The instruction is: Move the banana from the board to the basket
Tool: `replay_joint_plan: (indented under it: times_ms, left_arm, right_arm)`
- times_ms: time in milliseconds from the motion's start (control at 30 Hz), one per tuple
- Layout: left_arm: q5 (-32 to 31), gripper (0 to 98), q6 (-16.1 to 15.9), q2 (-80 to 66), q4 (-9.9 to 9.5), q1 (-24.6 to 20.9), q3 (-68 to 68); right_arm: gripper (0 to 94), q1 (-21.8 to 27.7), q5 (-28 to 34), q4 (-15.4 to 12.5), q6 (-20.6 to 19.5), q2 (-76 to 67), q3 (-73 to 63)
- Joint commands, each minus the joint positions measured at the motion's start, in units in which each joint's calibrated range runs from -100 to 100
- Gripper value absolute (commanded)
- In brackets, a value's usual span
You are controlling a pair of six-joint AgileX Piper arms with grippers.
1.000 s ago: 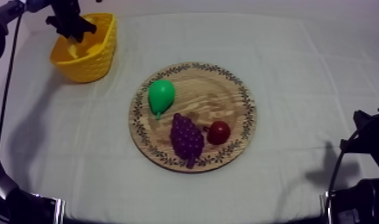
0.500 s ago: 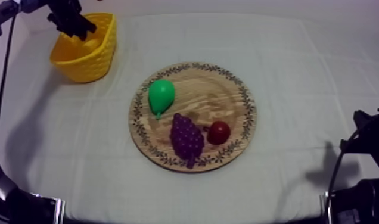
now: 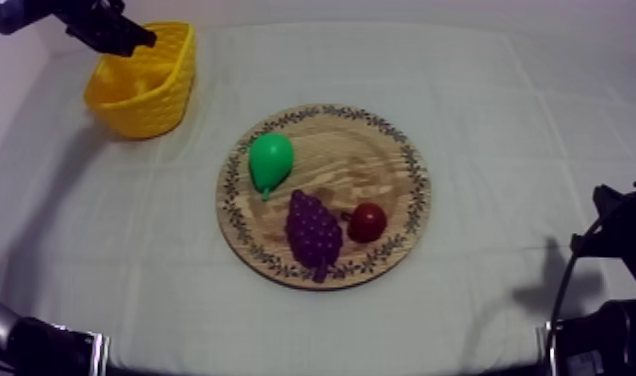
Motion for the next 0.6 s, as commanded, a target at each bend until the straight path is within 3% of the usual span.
replay_joint_plan:
  times_ms: [0,300,567]
  left_arm:
    - [-4.23,0.3,0.21,-8.82,0.03,0.83,9.49]
    - [-16.72,1.5,2.6,-36.2,0.67,4.16,34.49]
    - [-25.69,0.4,1.69,-63.06,4.97,1.99,60.19]
  right_arm:
    - [0.4,0.03,0.01,0.01,-0.01,-0.05,0.05]
    - [0.4,0.03,0.01,0.01,-0.01,-0.05,0.05]
    - [0.4,0.03,0.01,0.01,-0.01,-0.05,0.05]
